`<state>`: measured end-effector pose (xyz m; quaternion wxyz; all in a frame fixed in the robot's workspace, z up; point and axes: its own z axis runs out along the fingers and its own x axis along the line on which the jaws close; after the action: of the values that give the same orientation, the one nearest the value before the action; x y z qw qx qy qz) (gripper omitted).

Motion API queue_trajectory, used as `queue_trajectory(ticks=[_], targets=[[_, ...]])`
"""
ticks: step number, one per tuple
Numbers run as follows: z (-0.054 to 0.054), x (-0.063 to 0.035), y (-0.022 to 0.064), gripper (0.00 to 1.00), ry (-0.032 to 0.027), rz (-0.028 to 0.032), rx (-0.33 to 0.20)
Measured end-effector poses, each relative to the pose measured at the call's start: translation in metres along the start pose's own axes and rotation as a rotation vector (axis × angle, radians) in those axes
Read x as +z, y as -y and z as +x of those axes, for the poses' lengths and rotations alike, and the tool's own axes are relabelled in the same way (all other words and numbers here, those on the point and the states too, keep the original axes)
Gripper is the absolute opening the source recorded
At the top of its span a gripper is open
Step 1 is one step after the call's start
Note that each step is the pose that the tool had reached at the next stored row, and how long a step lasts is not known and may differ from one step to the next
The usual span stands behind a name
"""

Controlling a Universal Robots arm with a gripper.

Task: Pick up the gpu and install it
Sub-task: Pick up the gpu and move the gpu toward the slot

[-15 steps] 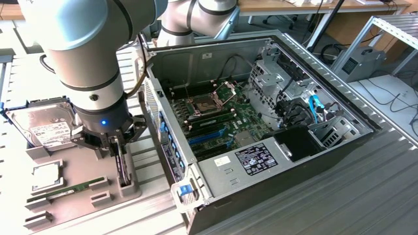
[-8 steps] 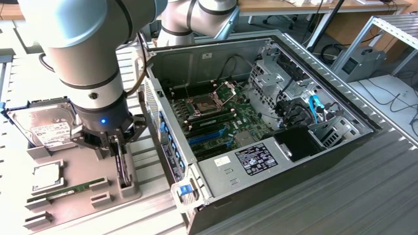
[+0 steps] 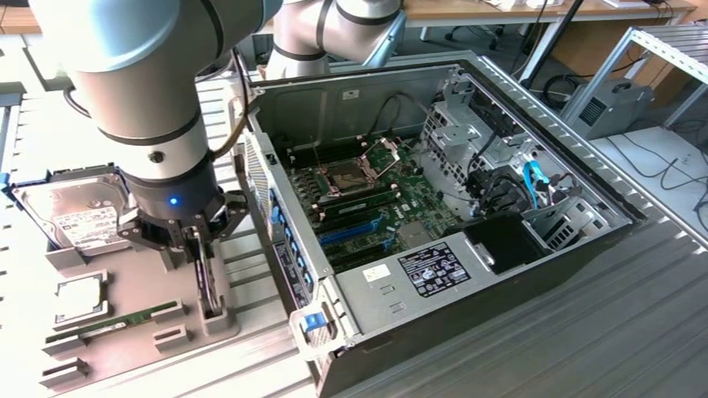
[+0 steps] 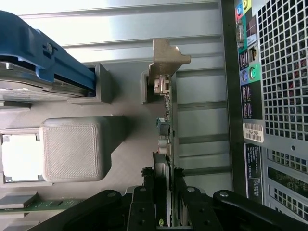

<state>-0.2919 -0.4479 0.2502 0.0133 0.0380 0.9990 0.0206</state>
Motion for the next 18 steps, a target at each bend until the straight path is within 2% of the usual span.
queue_trajectory(ticks=[9,13,18], targets=[[0.000,-0.0034,-0.0001,0.27,-0.0001,0.0005,0.000],[0.000,-0.0112,-0.0005,0.27,0.0002,0.0002,0.000],[0.000,-0.0133,-0.0006,0.27,0.0000,0.0007,0.000]])
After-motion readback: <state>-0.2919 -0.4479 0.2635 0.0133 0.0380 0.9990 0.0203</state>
